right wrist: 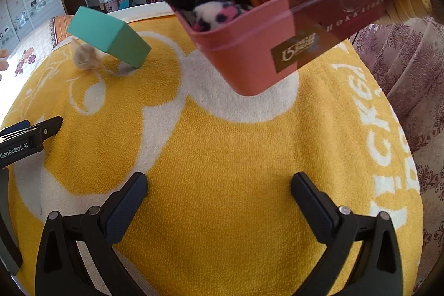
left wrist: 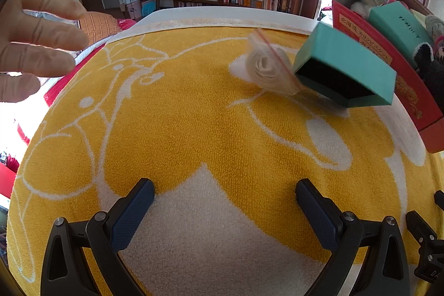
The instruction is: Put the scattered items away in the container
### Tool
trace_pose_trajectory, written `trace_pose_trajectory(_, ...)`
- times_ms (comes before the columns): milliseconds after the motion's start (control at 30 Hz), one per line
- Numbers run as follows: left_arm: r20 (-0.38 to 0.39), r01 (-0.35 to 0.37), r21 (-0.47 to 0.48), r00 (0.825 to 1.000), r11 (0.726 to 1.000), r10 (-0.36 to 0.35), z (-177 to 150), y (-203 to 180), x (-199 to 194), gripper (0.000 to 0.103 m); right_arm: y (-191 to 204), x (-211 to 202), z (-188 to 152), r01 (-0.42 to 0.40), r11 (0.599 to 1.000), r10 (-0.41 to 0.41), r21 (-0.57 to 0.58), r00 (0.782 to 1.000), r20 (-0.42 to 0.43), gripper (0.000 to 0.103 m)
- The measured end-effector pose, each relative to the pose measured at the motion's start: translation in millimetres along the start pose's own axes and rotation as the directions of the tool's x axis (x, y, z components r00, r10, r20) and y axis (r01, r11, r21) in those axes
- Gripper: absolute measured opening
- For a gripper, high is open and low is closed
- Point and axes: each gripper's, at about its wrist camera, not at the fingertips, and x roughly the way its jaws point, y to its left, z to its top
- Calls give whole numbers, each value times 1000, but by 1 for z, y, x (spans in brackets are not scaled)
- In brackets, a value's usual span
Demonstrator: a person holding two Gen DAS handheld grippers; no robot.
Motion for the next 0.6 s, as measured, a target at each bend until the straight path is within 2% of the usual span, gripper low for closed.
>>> trace_pose_trajectory(600,0,1,0,1000,1000,-1,1,2,2,103,-2,-3,2,-1,1000,1,0,1000,0,103)
